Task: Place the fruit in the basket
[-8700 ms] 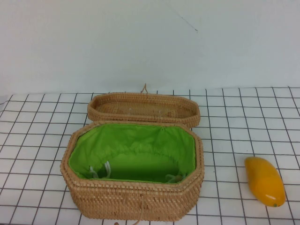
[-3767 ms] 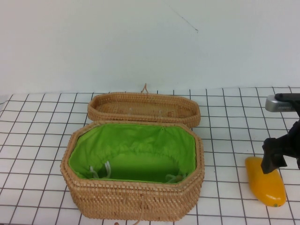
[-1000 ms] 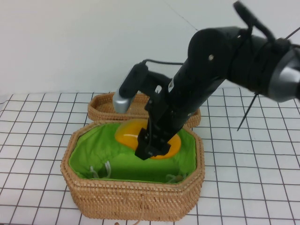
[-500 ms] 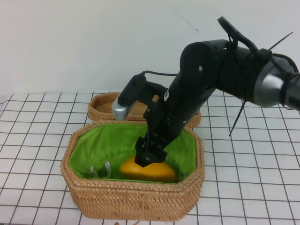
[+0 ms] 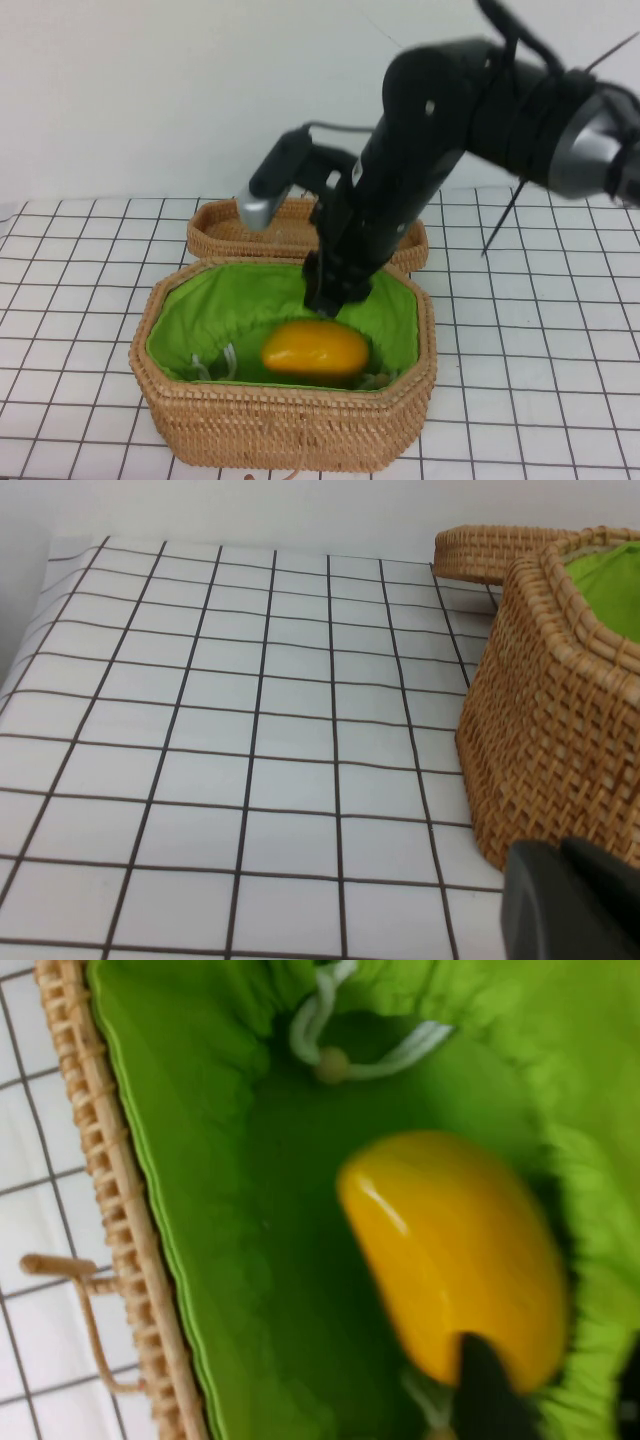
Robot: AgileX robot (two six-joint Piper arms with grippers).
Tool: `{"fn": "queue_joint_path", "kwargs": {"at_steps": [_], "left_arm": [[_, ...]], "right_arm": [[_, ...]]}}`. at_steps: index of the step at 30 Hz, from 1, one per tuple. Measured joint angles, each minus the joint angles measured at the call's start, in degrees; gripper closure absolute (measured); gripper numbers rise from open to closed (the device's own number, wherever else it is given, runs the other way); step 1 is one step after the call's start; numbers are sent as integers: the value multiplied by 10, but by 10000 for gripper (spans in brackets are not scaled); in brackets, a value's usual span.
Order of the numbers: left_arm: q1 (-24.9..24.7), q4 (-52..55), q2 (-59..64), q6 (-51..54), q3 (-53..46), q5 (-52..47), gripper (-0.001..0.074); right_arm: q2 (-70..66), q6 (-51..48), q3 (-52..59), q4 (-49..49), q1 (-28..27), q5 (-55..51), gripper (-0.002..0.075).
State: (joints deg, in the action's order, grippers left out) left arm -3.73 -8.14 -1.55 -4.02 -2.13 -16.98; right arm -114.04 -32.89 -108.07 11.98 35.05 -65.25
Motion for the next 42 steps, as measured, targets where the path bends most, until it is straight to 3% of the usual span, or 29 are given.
{"fn": "queue_joint_path", "kwargs": {"at_steps": [1, 18, 35, 38, 42], "left_arm": [[0, 0, 0, 0, 0, 0, 734], [0, 0, 0, 0, 0, 0, 734], [0, 0, 0, 0, 0, 0, 734], [0, 0, 0, 0, 0, 0, 734], [0, 0, 0, 0, 0, 0, 734]], "right_arm": [[3, 0, -11, -3, 0, -9, 724], [235, 36, -15, -73, -7, -56, 724], [528, 94, 317, -44, -7, 8, 724], [550, 171, 337, -32, -7, -24, 724], [549, 177, 339, -32, -7, -88, 724]]}}
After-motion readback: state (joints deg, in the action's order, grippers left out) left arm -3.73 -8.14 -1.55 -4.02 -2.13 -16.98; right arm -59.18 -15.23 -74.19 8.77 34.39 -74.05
